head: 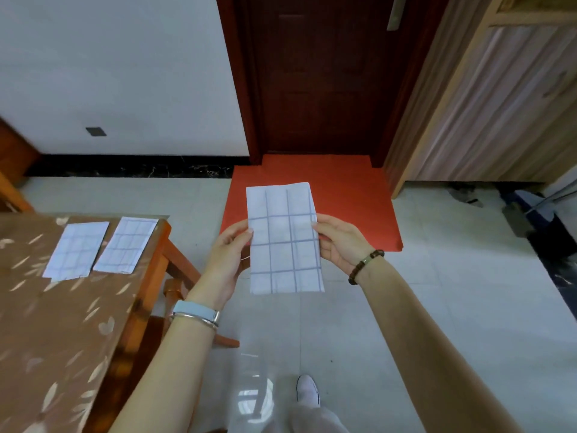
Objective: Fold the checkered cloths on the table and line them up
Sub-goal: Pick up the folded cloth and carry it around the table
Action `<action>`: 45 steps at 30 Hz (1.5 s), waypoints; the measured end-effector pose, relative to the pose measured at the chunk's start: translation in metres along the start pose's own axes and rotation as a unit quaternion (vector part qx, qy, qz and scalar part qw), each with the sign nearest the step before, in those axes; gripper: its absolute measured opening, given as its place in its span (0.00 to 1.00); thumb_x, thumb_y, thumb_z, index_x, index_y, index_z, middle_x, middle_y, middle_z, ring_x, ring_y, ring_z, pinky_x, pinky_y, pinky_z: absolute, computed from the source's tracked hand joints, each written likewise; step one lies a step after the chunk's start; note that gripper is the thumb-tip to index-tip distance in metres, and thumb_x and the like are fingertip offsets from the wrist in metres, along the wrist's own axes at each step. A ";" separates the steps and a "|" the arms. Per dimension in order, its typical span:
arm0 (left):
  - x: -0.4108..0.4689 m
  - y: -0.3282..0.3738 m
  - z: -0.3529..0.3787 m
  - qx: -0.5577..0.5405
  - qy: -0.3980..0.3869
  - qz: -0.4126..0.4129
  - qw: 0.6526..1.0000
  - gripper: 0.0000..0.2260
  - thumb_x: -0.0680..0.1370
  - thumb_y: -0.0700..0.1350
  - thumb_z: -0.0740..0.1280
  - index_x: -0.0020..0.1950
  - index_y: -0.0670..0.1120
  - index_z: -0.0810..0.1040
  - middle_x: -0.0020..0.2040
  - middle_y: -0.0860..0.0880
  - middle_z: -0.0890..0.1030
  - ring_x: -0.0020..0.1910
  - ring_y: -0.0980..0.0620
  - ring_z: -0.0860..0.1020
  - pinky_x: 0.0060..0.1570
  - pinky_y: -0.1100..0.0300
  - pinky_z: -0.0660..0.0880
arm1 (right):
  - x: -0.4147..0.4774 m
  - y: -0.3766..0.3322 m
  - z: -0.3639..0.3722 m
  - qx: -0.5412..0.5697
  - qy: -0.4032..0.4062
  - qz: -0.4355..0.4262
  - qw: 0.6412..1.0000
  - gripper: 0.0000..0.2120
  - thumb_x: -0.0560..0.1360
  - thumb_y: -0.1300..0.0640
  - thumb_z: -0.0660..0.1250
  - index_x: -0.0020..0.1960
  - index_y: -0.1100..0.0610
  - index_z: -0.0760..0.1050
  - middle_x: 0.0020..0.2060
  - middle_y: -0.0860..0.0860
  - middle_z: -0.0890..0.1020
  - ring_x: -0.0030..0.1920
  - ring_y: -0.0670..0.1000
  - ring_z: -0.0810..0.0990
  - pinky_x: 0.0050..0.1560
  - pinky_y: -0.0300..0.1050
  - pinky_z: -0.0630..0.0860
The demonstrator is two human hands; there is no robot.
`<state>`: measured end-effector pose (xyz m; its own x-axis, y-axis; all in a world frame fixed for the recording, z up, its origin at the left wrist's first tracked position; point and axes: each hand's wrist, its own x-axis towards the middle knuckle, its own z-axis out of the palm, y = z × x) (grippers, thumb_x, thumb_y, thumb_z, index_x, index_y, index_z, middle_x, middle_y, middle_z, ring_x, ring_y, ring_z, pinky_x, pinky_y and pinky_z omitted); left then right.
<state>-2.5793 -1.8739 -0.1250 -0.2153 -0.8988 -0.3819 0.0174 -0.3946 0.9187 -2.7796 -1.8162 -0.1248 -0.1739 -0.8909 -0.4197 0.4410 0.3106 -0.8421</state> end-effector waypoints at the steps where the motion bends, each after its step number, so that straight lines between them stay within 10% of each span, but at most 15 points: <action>1: 0.006 0.003 0.003 -0.002 0.005 0.002 1.000 0.12 0.81 0.40 0.63 0.63 0.43 0.79 0.60 0.42 0.82 0.59 0.45 0.80 0.50 0.55 0.78 | 0.007 -0.005 -0.001 -0.002 -0.004 0.000 1.000 0.10 0.80 0.63 0.61 0.59 0.59 0.77 0.50 0.55 0.84 0.47 0.51 0.84 0.47 0.43 0.81; 45: 0.291 0.128 -0.099 -0.095 0.131 0.019 0.987 0.08 0.81 0.40 0.62 0.54 0.46 0.80 0.45 0.48 0.84 0.39 0.51 0.81 0.36 0.62 0.76 | 0.358 -0.117 0.164 -0.077 -0.137 0.079 0.984 0.14 0.79 0.63 0.63 0.64 0.63 0.75 0.54 0.58 0.83 0.48 0.52 0.83 0.48 0.42 0.81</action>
<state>-2.5436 -2.2049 -0.1290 0.0491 -0.9219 -0.3842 0.2095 -0.3666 0.9065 -2.7490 -2.2262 -0.1210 0.1397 -0.8768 -0.4602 0.3002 0.4804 -0.8241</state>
